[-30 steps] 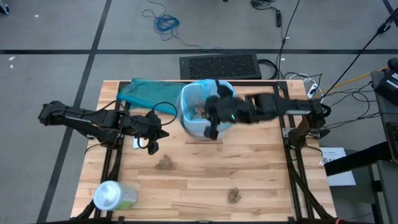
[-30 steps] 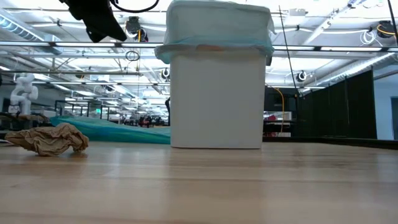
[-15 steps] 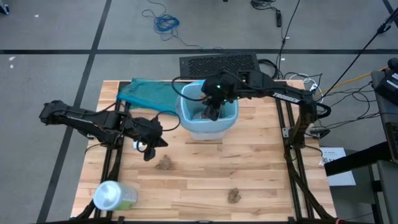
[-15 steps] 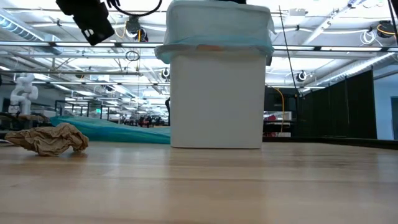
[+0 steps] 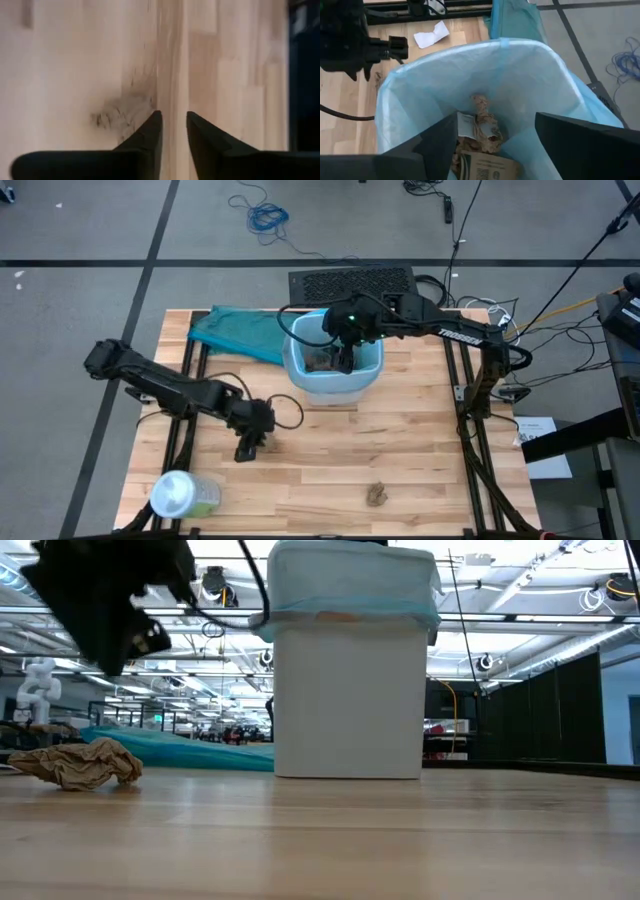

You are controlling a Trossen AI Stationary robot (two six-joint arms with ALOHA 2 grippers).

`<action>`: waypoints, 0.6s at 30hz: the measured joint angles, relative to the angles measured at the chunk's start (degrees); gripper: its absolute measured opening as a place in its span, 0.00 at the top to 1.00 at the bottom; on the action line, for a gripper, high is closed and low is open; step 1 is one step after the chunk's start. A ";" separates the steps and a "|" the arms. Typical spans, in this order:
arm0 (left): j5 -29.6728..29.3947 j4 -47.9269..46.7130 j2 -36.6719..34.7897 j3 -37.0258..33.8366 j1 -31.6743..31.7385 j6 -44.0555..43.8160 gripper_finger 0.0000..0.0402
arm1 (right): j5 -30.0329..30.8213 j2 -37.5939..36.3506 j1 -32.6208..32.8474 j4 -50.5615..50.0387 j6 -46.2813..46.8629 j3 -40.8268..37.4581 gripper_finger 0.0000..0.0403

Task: Place trash/remove bag and relplace
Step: Put the brown napkin into the trash bin

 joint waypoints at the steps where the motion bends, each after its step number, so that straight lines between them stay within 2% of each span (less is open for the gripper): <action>1: 0.02 -0.08 1.17 0.00 -0.19 0.00 0.75 | 0.00 0.00 0.00 0.00 -0.53 0.00 0.35; 6: -0.11 0.38 6.97 0.00 -0.85 0.01 0.68 | 0.00 0.00 0.18 0.00 -1.51 0.00 0.35; 14: -0.18 -2.72 16.68 0.00 -0.82 7.73 0.68 | 0.02 0.00 0.20 0.24 -4.11 0.00 0.35; 18: 0.13 -2.40 19.25 0.10 0.16 7.93 0.68 | 0.02 0.00 0.22 0.12 -4.26 0.00 0.35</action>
